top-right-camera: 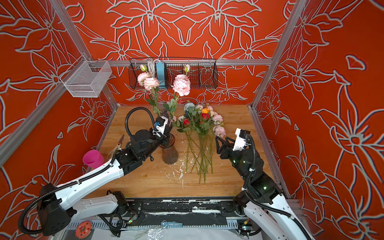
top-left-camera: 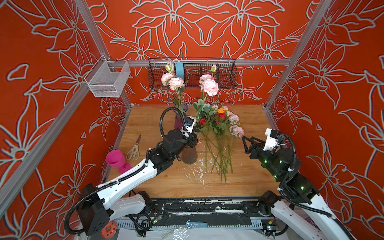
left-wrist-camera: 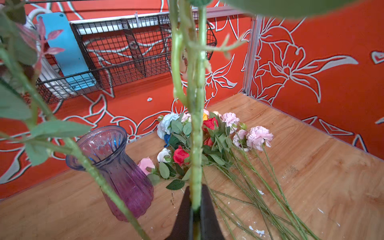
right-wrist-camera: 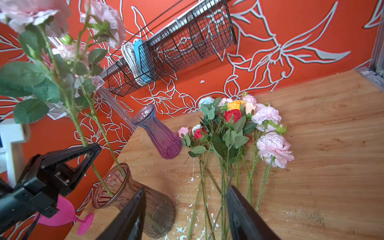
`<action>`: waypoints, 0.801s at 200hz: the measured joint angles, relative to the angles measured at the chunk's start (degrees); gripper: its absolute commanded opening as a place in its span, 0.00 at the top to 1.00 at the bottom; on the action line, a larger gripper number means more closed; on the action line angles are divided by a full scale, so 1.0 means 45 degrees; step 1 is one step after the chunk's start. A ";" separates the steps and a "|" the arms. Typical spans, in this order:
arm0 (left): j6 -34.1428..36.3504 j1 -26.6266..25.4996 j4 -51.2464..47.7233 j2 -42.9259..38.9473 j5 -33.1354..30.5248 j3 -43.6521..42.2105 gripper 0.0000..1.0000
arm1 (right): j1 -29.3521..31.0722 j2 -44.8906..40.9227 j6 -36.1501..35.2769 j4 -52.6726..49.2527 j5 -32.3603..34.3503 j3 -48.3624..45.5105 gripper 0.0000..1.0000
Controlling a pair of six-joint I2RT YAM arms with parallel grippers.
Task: Arrange the flowers into the vase
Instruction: 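Grasp and raise the stem with the left gripper while the right gripper withdraws, then lower the pink flower stem into the brownish vase with the left gripper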
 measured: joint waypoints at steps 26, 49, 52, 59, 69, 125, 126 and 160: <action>-0.0267 0.0000 0.0034 -0.0471 -0.0102 -0.0447 0.92 | 0.0000 0.0097 0.0073 -0.0005 0.0044 -0.0204 0.36; -0.0432 0.0000 -0.0015 -0.0763 -0.0175 -0.0680 0.89 | 0.0000 0.0301 0.0087 -0.0005 0.0063 -0.0248 0.36; -0.0442 0.0000 -0.0029 -0.0801 -0.0180 -0.0709 0.88 | 0.0000 0.0335 0.0092 0.0000 0.0068 -0.0248 0.36; -0.0486 0.0000 -0.0029 -0.0879 -0.0189 -0.0787 0.87 | 0.0000 0.0408 0.0107 -0.0005 0.0063 -0.0253 0.36; -0.0495 0.0000 -0.0049 -0.0996 -0.0199 -0.0889 0.87 | 0.0000 0.0515 0.0136 0.0000 0.0049 -0.0257 0.36; -0.0539 0.0000 -0.0121 -0.1229 -0.0194 -0.1107 0.85 | 0.0000 0.0622 0.0287 0.0005 0.0019 -0.0340 0.36; -0.0539 0.0000 -0.0126 -0.1229 -0.0194 -0.1107 0.85 | 0.0000 0.0617 0.0291 0.0010 0.0019 -0.0340 0.36; -0.0607 0.0000 -0.0413 -0.1569 -0.0194 -0.1117 0.83 | 0.0000 0.0602 0.0311 0.0000 0.0019 -0.0340 0.36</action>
